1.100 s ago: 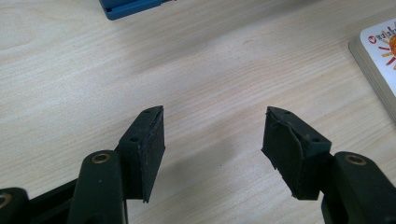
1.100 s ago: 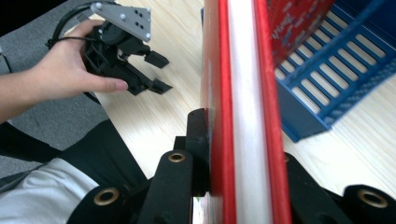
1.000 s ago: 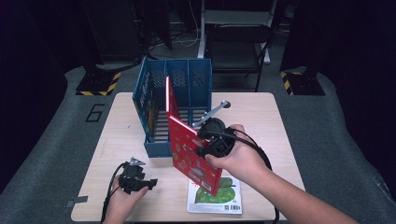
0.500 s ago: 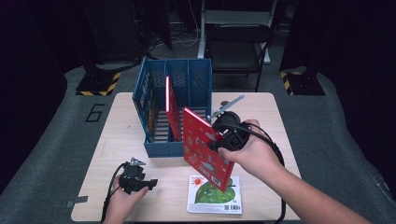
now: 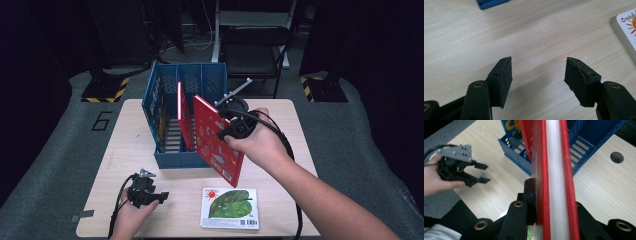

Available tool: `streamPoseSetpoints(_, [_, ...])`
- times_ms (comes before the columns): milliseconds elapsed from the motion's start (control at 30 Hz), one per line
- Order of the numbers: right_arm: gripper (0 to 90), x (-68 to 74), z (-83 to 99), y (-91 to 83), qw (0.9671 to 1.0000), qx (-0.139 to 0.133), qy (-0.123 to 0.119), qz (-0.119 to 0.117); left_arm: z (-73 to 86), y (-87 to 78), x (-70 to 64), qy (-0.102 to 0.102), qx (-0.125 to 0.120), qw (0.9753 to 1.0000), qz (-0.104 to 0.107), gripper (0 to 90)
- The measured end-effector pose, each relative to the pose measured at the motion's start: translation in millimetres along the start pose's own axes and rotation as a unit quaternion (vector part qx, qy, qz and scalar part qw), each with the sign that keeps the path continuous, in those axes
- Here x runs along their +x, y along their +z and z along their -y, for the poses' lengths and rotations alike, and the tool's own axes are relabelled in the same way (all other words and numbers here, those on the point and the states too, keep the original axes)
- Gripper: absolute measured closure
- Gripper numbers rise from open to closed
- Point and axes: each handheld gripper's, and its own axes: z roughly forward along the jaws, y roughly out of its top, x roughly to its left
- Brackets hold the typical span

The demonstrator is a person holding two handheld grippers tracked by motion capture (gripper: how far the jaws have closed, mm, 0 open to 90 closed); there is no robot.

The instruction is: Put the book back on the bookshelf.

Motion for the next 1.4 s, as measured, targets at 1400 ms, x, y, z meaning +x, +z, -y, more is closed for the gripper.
streamPoseSetpoints(1400, [79.2, -21.6, -82.1, 43.7, 0.9903, -0.022, 0.124, 0.060, -1.5, 1.0, -0.4, 0.012, -0.001, 0.9999, 0.003, 39.1])
